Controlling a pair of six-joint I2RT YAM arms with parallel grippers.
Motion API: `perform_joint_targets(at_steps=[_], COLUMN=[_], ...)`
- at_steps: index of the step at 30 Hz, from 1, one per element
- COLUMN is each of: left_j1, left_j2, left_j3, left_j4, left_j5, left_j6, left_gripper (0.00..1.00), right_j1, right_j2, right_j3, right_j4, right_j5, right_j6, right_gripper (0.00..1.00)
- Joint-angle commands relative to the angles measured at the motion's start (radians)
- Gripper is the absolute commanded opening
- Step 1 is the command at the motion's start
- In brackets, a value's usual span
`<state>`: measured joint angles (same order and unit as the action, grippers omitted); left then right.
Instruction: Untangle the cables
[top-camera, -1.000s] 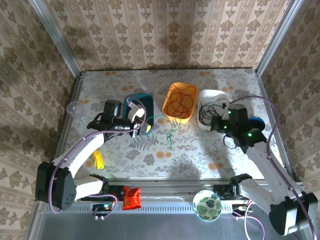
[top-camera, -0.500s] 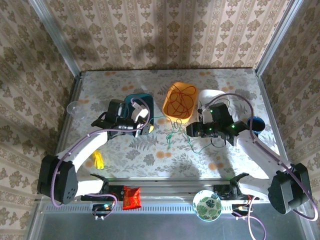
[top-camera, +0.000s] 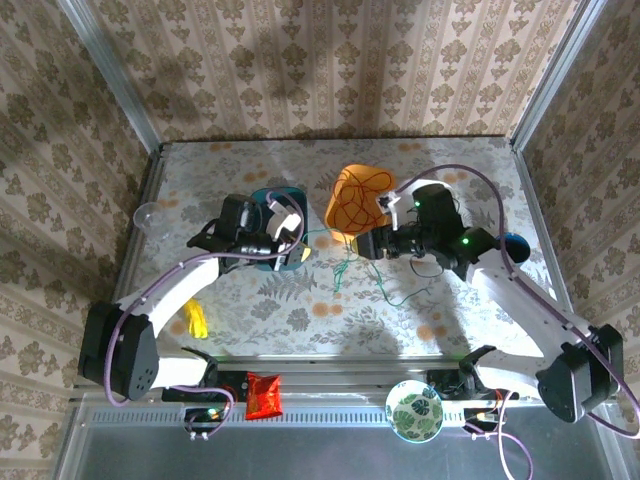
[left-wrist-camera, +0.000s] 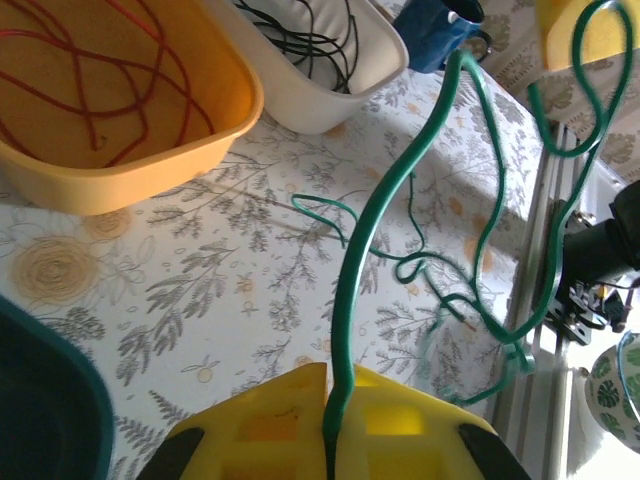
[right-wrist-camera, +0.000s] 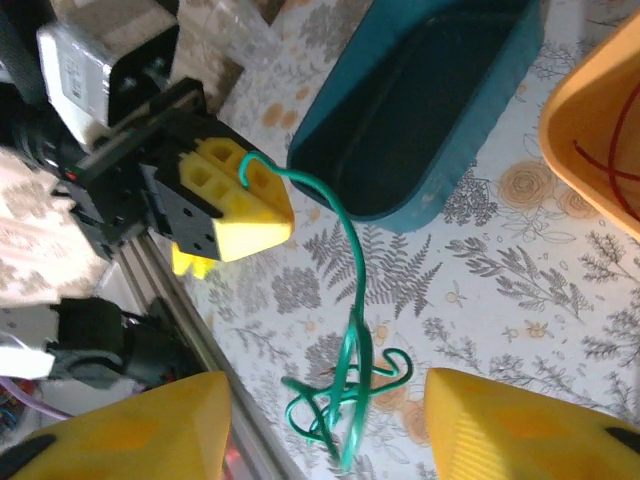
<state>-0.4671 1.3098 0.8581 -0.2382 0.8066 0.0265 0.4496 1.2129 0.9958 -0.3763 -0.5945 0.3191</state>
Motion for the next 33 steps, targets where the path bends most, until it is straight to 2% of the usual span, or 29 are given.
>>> perform_joint_targets(at_steps=[1, 3, 7, 9, 15, 16, 18, 22, 26, 31, 33], left_j1=[-0.017, -0.021, -0.019, -0.019, 0.005, 0.004, 0.059, 0.134, 0.199, 0.234, 0.229], left_j2=[0.003, 0.003, -0.009, -0.026, -0.076, -0.089, -0.127, -0.200, -0.244, -0.251, -0.239], left_j3=[0.024, 0.021, -0.002, -0.020, -0.059, -0.069, -0.098, -0.150, -0.158, -0.143, -0.133], left_j4=[0.018, 0.033, 0.091, 0.132, 0.232, 0.253, 0.312, 0.434, 0.483, 0.474, 0.450], left_j5=[-0.003, -0.014, -0.125, -0.240, -0.475, -0.492, -0.529, -0.526, -0.495, -0.434, -0.385], left_j6=[0.009, 0.000, -0.035, -0.063, -0.149, -0.162, -0.216, -0.322, -0.378, -0.360, -0.323], left_gripper=[0.00, 0.00, 0.00, 0.00, 0.00, 0.00, 0.00, 0.00, 0.00, 0.00, 0.00], right_j1=[0.012, 0.011, -0.002, -0.022, -0.100, -0.116, -0.148, -0.172, -0.177, -0.181, -0.180], right_j2=[0.055, 0.073, 0.054, 0.041, -0.006, -0.017, -0.046, -0.092, -0.113, -0.109, -0.108], right_j3=[0.031, 0.025, -0.024, -0.055, -0.141, -0.157, -0.193, -0.243, -0.277, -0.310, -0.323], right_j4=[-0.056, -0.061, -0.038, -0.043, -0.107, -0.111, -0.121, -0.148, -0.194, -0.218, -0.196], right_j5=[-0.028, 0.005, 0.134, 0.207, 0.441, 0.457, 0.500, 0.539, 0.573, 0.586, 0.543], right_j6=[-0.027, -0.024, 0.002, 0.029, 0.121, 0.135, 0.172, 0.190, 0.201, 0.212, 0.193], right_gripper=[0.36, 0.16, 0.00, 0.00, 0.00, 0.00, 0.00, 0.00, 0.00, 0.00, 0.00])
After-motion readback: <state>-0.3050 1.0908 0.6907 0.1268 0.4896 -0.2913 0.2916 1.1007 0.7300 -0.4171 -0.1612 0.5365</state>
